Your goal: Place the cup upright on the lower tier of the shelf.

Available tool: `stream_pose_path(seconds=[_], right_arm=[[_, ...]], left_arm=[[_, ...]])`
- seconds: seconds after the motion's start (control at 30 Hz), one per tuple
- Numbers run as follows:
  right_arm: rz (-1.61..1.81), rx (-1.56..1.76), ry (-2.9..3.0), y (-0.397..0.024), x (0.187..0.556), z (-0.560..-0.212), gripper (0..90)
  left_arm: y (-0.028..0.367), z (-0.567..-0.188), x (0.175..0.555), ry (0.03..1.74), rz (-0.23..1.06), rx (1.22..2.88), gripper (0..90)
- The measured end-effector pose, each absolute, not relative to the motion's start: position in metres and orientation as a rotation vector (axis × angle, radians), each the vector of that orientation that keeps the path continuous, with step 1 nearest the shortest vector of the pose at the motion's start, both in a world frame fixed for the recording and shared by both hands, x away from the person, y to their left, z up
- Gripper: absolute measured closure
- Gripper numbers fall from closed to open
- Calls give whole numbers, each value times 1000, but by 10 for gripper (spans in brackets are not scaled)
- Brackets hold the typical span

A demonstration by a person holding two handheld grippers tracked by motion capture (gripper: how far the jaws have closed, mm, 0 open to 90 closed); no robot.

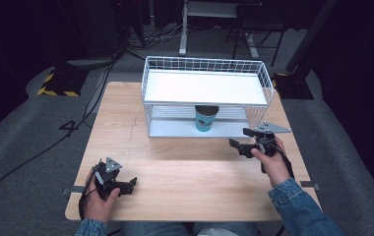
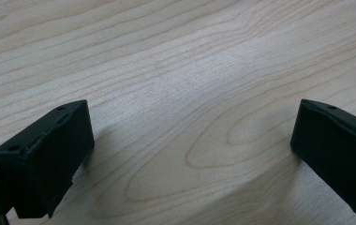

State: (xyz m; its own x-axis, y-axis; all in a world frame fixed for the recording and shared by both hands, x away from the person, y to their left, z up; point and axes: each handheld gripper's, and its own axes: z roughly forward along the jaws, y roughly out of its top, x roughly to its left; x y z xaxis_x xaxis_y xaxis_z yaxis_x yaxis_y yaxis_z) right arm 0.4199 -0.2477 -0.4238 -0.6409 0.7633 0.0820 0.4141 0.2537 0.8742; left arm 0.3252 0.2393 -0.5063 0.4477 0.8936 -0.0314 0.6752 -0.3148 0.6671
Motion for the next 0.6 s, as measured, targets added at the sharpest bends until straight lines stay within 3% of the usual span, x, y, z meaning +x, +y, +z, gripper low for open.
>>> stream_pose_path(seconds=[0.6], right_arm=[[1321, 1103, 2203, -317, 381, -425, 206]], left_arm=[[239, -506, 330, 1303, 464, 2096, 1]])
